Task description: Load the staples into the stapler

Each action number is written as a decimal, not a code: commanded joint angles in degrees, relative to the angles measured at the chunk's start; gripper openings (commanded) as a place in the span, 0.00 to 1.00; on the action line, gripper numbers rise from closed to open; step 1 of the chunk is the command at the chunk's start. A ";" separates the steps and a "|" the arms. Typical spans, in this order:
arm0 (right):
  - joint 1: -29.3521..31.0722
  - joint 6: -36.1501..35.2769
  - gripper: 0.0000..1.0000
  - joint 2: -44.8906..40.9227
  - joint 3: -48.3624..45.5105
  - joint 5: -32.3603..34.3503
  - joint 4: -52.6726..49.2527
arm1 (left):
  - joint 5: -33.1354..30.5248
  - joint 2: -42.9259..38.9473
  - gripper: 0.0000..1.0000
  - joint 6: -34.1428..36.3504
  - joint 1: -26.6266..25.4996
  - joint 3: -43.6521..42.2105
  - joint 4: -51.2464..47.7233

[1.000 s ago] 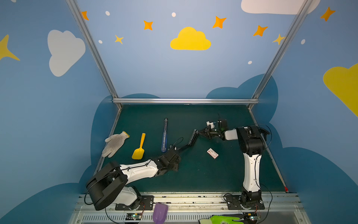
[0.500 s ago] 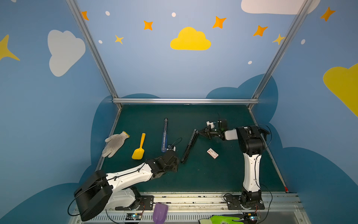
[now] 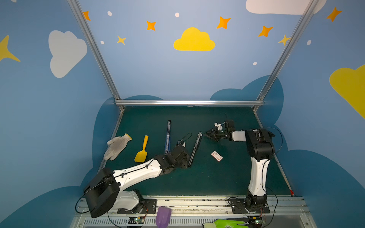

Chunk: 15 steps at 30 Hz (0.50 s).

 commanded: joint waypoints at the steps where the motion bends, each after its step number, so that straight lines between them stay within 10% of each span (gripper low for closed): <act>1: -1.34 -5.25 0.33 -2.75 -1.92 7.78 -12.16 | 3.39 2.04 0.55 2.55 -0.90 4.05 -1.67; 15: -6.88 -9.57 0.40 -17.78 -12.52 10.93 -17.50 | 21.25 27.28 0.61 9.39 -1.83 25.46 -11.11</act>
